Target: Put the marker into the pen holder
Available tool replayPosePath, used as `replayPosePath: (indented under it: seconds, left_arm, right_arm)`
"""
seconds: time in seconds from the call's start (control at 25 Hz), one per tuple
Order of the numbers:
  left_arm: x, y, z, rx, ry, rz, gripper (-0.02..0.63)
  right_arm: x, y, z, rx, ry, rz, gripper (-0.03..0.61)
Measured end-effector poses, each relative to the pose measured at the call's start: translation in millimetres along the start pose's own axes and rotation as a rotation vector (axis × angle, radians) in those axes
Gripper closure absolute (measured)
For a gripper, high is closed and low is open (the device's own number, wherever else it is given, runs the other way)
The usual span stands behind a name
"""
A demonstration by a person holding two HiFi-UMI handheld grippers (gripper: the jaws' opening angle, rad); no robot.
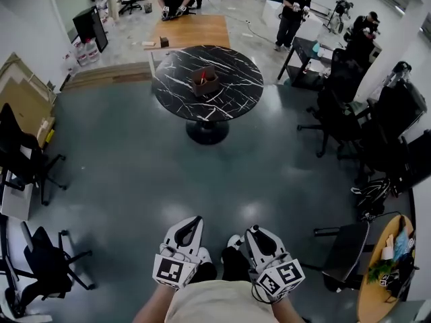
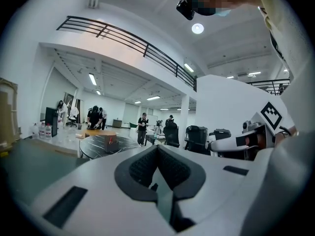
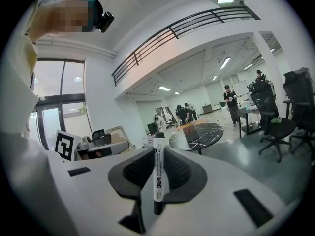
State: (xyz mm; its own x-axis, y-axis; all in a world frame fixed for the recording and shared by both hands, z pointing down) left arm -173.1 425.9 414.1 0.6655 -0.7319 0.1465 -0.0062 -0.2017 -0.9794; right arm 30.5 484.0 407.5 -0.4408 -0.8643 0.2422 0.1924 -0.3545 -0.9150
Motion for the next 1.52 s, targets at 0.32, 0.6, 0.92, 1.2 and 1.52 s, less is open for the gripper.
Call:
replayPosePath:
  seconds: [0.32, 0.6, 0.92, 1.2, 1.52]
  left_arm:
    - [61, -1, -30, -0.030, 0.015, -0.034, 0.606]
    - [157, 23, -70, 0.005, 0.062, -0.048, 0.606]
    - [260, 52, -94, 0.000, 0.098, -0.037, 0.606]
    - [310, 70, -127, -0.018, 0.102, 0.034, 0.606]
    - [383, 69, -205, -0.043, 0.007, 0.003, 0.606]
  right_arm:
    - [73, 25, 50, 0.020, 0.029, 0.003, 0.503]
    - [157, 62, 116, 0.038, 0.115, -0.024, 0.503]
    - [233, 112, 190, 0.020, 0.184, -0.048, 0.503]
    - [286, 145, 226, 0.009, 0.173, -0.049, 0.503]
    - [372, 164, 233, -0.004, 0.120, -0.059, 0.503]
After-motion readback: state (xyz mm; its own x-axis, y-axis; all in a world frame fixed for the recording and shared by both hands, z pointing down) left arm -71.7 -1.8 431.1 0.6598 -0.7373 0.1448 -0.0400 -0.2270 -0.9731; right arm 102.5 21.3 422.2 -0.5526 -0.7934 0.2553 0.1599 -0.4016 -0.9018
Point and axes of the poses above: the fingertips, and each gripper's own axes: x forward along the fingers, z to its right, y out of its top, the point moved 7 cm from there along -x, backward along the fingers
